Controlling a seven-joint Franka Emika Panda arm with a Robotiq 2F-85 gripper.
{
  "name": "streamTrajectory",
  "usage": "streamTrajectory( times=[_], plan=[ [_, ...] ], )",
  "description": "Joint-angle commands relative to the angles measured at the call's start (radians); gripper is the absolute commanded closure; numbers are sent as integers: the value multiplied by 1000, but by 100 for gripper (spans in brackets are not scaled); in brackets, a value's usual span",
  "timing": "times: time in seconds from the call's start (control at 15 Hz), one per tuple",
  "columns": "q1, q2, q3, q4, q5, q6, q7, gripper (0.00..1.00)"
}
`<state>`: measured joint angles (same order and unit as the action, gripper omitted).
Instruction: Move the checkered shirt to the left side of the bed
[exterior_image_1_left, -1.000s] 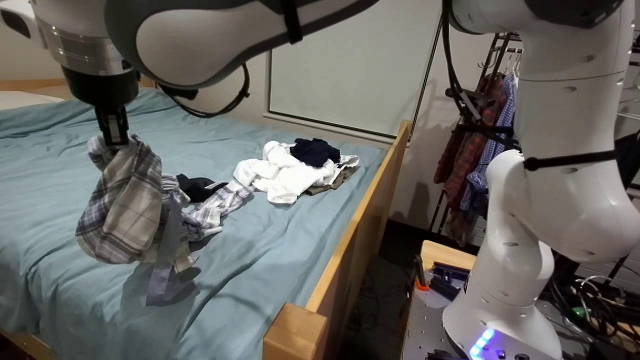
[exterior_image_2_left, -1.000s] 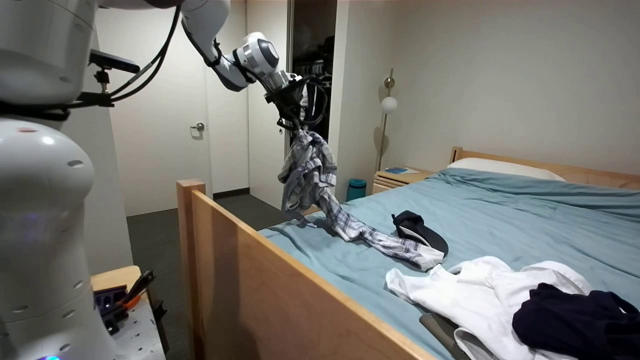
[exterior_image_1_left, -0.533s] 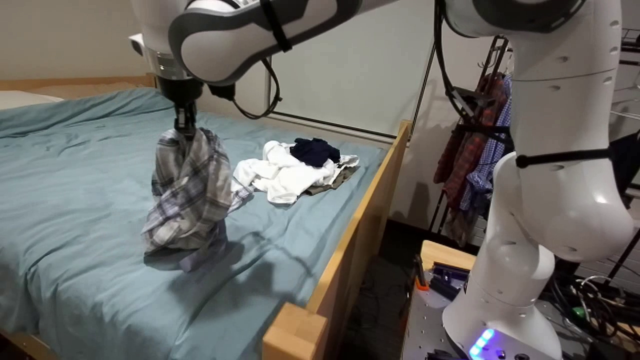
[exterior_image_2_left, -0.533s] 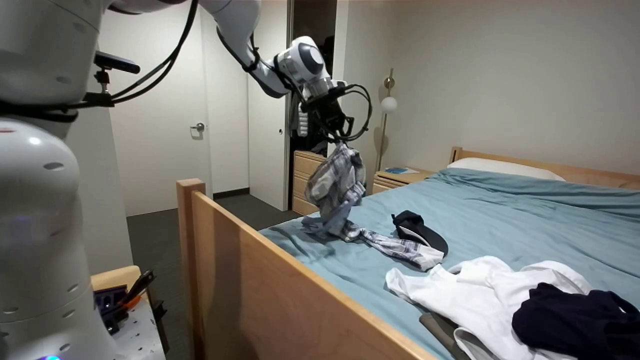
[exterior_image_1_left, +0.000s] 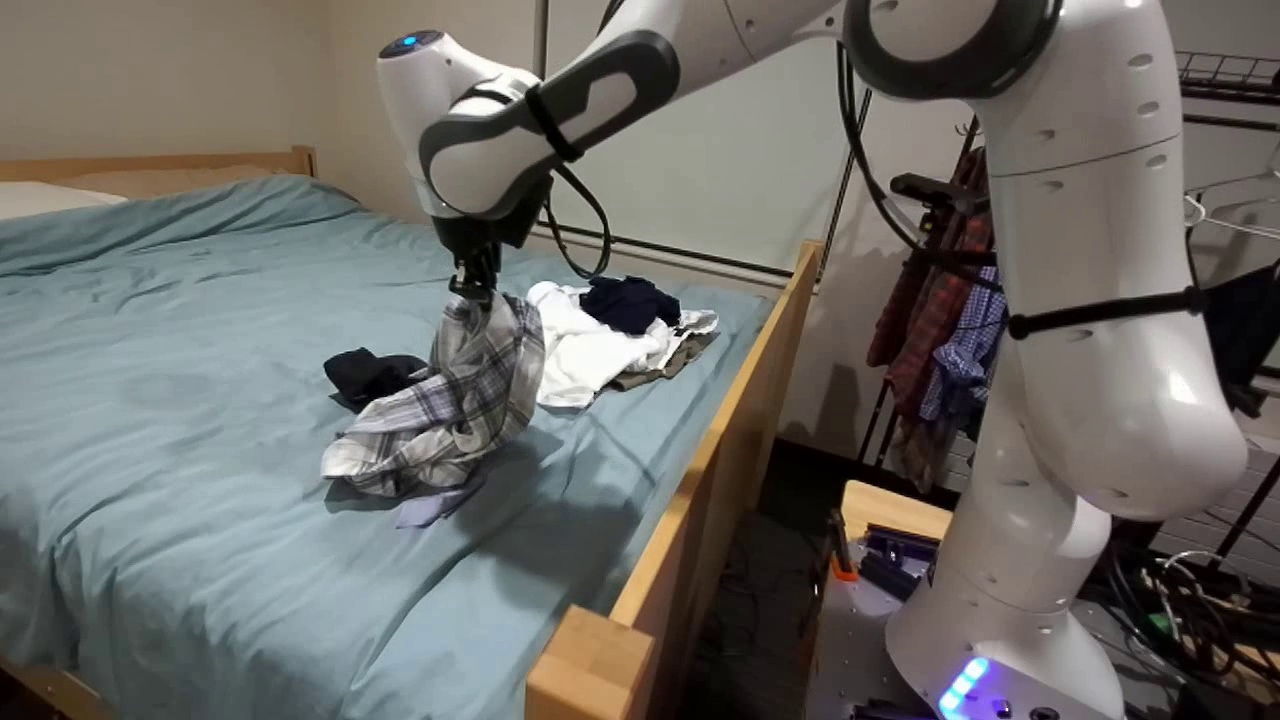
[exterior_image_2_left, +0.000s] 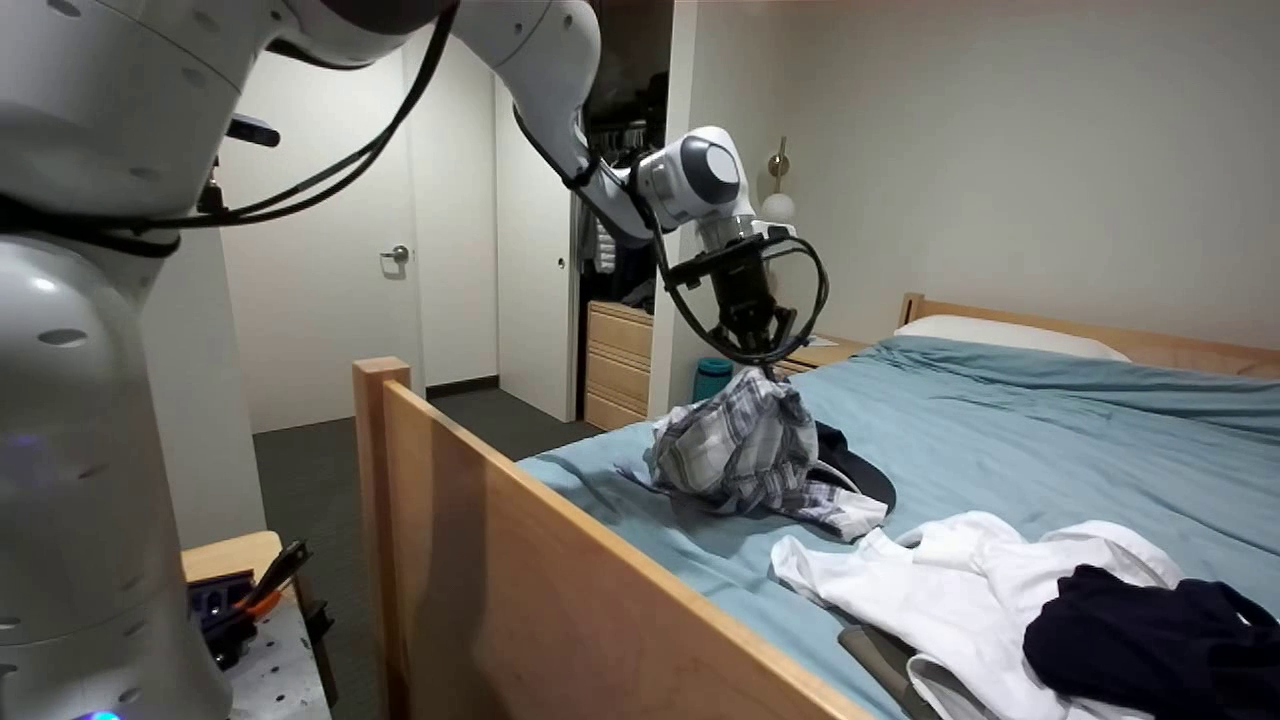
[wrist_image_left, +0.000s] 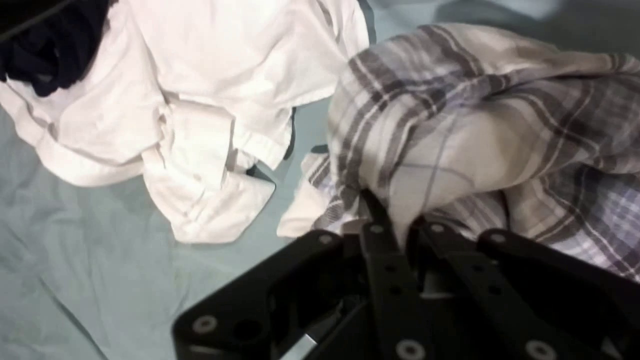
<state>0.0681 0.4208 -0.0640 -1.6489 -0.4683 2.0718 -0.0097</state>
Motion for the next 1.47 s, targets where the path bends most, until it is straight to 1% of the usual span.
streamTrajectory(
  times=[0.0, 0.2, 0.27, 0.4, 0.53, 0.6, 0.67, 0.93, 1.27, 1.4],
  plan=[
    [-17, 74, -5, 66, 60, -36, 49, 65],
    [-6, 87, -1, 64, 70, -16, 64, 48],
    [6, 91, -2, 69, 61, -26, 81, 40],
    [23, 80, 2, 50, 49, -10, 92, 27],
    [51, 63, 13, 21, 25, -1, 80, 14],
    [69, 69, 16, 26, 9, -13, 71, 8],
    [93, 87, 17, 42, -17, -35, 69, 1],
    [132, 150, 53, 87, -61, -51, -48, 0],
    [94, 198, 103, 84, -40, 51, -290, 0],
    [69, 216, 114, 86, -39, 135, -384, 0]
  ],
)
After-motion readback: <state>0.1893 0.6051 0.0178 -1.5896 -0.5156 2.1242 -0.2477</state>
